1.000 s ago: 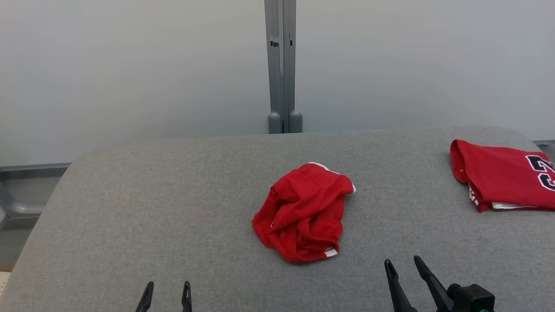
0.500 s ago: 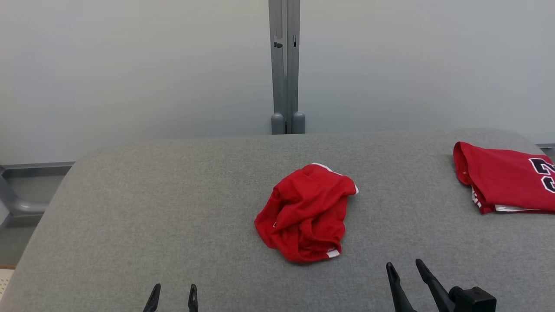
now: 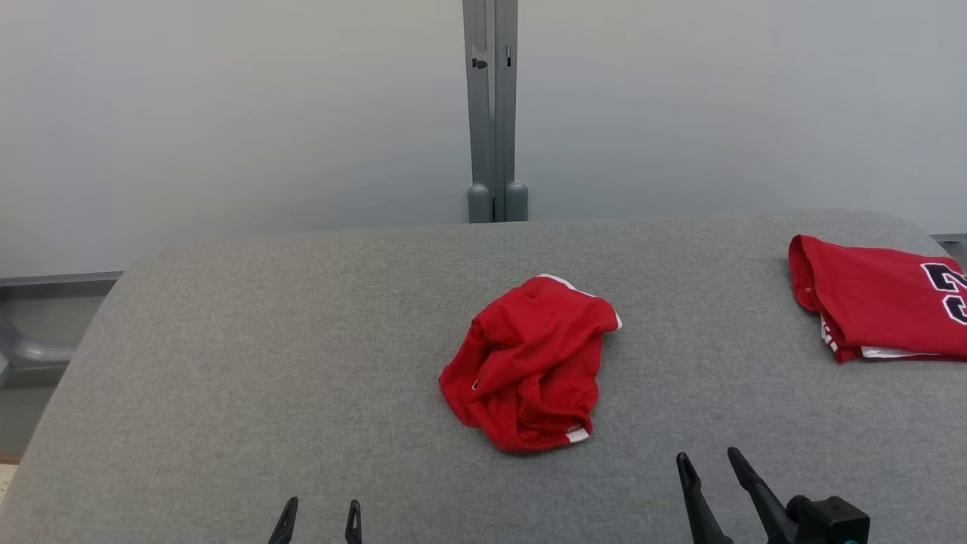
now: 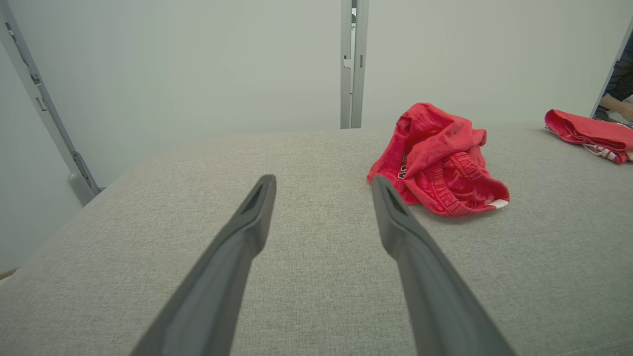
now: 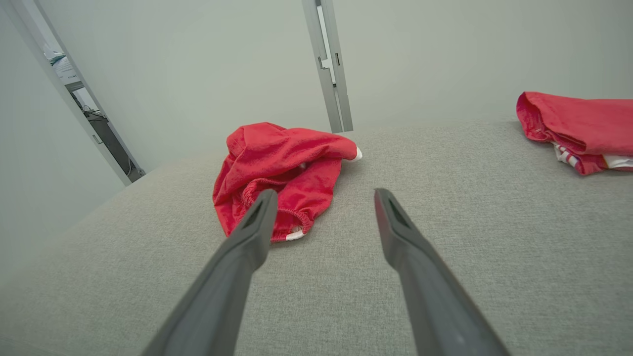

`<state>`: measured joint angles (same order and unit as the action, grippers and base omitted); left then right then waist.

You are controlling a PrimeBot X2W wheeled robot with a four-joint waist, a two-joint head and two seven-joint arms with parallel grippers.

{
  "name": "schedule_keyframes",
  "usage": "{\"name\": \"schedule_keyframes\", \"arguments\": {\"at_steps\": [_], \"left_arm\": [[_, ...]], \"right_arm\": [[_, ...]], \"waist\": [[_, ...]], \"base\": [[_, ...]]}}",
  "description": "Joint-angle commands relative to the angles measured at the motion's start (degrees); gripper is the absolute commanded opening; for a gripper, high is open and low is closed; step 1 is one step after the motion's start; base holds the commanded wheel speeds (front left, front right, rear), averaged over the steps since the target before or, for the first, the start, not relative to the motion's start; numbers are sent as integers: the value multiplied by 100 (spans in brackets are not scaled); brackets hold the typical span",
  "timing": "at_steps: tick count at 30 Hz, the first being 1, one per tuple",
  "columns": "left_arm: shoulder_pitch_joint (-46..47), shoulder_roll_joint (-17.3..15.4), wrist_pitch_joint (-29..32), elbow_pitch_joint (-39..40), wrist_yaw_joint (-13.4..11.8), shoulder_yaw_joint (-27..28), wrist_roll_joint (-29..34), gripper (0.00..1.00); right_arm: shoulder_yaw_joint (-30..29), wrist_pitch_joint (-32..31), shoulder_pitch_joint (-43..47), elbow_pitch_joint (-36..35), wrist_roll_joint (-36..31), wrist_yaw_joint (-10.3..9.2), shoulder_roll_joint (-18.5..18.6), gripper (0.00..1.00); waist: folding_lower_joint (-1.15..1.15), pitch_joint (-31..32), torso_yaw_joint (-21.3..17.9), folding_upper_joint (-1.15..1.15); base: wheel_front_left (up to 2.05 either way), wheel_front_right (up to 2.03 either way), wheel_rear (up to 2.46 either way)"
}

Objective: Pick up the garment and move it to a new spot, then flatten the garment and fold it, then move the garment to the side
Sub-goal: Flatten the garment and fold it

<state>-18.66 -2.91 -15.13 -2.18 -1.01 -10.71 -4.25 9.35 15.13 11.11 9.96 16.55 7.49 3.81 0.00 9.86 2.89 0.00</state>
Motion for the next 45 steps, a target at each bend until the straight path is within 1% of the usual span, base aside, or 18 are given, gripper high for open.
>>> {"name": "schedule_keyframes", "arguments": {"at_steps": [1,6,10,15,19,23,28,33,37,45], "left_arm": [[134,0,1,-49,29,-38,35,100],[319,-2,1,-353,138,-149,-44,100],[632,-2,0,-723,350,-331,81,100],[1241,-4,0,-1128,558,-812,166,100],[1737,-9,1,-1636,702,-1274,-24,100],[2344,-8,1,-2186,799,-1645,-66,100],[3033,-13,1,-2807,843,-2069,-51,100],[3691,-50,1,-3406,849,-2584,-246,100],[4104,-157,1,-3845,850,-2824,-486,100],[4551,-202,14,-4644,851,-2968,-690,100]], "right_arm": [[-26,0,-66,-20,30,0,28,100],[27,0,-142,-77,16,0,117,100],[-37,0,-249,-194,-8,0,222,100],[-82,0,-374,-349,-15,0,394,100],[-112,0,-486,-413,-22,0,493,100],[-170,0,-576,-479,-12,0,520,100],[-216,0,-703,-538,-1,0,490,100],[-292,0,-835,-579,16,0,397,100],[-316,0,-937,-603,17,0,322,100],[-367,0,-1038,-585,28,0,257,100]], "waist": [[0,-43,-33,0],[0,-180,-177,0],[0,-367,-363,0],[0,-703,-638,0],[0,-983,-918,0],[0,-1244,-1217,0],[0,-1581,-1581,0],[0,-1928,-1839,0],[0,-2147,-1960,0],[0,-2335,-2029,0]], "base": [[0,0,0],[0,0,0],[0,0,0],[0,0,0],[0,0,0],[0,0,0],[0,0,0],[0,0,0],[0,0,0],[0,0,0]]}}
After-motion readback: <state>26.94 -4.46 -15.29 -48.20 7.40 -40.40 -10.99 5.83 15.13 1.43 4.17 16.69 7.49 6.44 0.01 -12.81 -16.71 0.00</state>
